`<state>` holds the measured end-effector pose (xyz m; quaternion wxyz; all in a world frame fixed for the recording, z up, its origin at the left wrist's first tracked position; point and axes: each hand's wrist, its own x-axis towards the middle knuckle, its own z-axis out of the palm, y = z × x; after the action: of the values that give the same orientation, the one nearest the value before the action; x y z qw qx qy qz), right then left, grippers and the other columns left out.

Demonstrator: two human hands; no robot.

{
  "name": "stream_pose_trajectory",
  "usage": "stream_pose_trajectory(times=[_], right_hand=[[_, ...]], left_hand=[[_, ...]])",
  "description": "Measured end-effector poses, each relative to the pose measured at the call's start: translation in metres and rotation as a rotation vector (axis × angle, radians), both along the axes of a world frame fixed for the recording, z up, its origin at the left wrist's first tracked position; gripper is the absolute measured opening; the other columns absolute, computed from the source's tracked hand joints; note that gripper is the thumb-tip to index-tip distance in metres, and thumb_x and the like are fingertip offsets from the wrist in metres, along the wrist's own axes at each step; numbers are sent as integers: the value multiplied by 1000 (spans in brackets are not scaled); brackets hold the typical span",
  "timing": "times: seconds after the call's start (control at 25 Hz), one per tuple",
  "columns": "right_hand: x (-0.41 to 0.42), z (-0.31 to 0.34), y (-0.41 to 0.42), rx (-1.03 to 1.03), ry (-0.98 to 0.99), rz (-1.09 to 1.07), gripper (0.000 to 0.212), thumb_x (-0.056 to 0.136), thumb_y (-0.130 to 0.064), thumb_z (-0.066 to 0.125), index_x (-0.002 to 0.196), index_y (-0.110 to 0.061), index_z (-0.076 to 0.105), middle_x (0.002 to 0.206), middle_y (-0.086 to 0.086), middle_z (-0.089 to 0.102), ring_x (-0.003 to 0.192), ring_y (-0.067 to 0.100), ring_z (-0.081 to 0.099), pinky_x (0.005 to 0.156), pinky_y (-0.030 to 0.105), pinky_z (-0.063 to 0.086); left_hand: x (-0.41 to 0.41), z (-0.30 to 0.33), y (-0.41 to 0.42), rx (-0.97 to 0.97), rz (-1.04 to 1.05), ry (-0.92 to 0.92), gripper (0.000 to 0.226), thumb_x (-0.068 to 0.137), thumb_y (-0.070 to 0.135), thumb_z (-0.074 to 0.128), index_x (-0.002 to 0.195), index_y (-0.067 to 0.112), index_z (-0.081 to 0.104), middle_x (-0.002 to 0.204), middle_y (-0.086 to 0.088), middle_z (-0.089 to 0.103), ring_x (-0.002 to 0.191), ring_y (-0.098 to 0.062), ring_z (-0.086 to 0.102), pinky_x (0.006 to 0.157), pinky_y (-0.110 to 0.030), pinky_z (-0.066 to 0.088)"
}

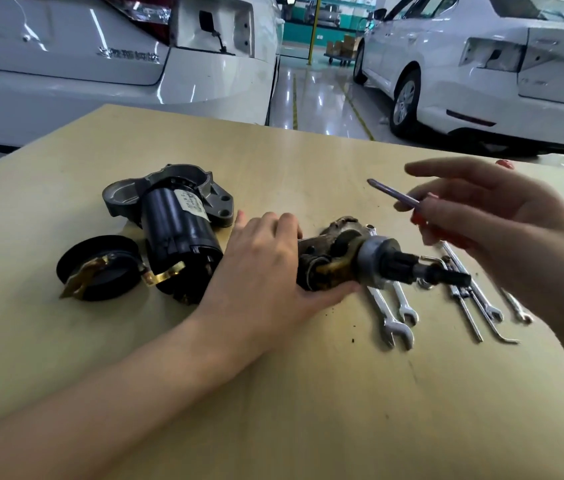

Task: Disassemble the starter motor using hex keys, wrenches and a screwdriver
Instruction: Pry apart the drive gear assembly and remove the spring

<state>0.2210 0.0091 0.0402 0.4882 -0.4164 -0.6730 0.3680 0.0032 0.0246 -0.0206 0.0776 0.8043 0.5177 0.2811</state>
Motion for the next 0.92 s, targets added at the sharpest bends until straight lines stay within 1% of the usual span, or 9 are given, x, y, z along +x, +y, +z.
stream_pose_trajectory(times=[0.08,0.12,0.2,0.28,0.44,0.56,0.68,0.84,0.92], right_hand=[[-7,0,-13,110,-168,20,34,73,-21,76,106,-26,69,95,-2,72,78,9,67,76,16,52],[-11,1,-18,161,-283,-1,34,72,-25,78,105,-28,68,94,-7,72,81,8,69,77,15,51],[-17,0,-23,282,-544,-96,25,72,-33,75,97,-33,70,87,-16,70,82,5,67,73,14,49],[-25,-2,-26,364,-691,-161,19,74,-32,79,91,-30,73,82,-17,69,80,2,65,69,16,47],[-37,-9,-28,334,-672,-192,17,73,-28,73,89,-25,75,83,-17,70,79,2,64,68,21,46],[-39,-11,-26,326,-679,-201,16,74,-25,75,91,-23,76,83,-15,70,80,3,63,69,20,46],[-39,-10,-26,325,-692,-199,16,77,-24,78,93,-23,76,84,-16,70,81,3,62,71,17,45],[-43,-9,-26,323,-672,-208,17,77,-26,73,93,-21,76,84,-16,70,81,2,63,72,16,46],[-46,-11,-27,331,-667,-222,16,79,-29,75,93,-21,76,83,-16,70,79,3,62,71,16,45]], left_hand=[[0,1,1,9,24,84,81,64,85,34,105,16,45,102,2,50,99,-15,44,101,-37,38],[-1,2,1,12,24,120,84,63,86,32,106,15,45,103,1,49,99,-16,45,97,-37,40],[-2,2,2,41,26,143,87,62,86,30,107,14,45,102,1,47,98,-16,45,93,-37,42],[-2,3,2,72,29,132,87,61,87,30,104,13,45,98,2,45,95,-17,45,89,-37,42],[-3,3,3,82,14,104,79,61,86,34,97,16,40,95,1,45,92,-17,44,86,-38,43],[-3,3,2,92,11,89,73,62,85,38,93,19,31,93,2,44,89,-15,42,83,-39,43],[-2,3,2,100,13,79,71,62,84,40,92,20,30,91,2,42,87,-15,40,82,-39,43],[-3,5,2,77,14,88,71,62,84,39,93,21,29,93,4,41,89,-13,38,84,-35,41],[-5,5,2,54,-14,105,71,61,83,42,94,21,29,96,4,41,92,-13,38,87,-35,41]])
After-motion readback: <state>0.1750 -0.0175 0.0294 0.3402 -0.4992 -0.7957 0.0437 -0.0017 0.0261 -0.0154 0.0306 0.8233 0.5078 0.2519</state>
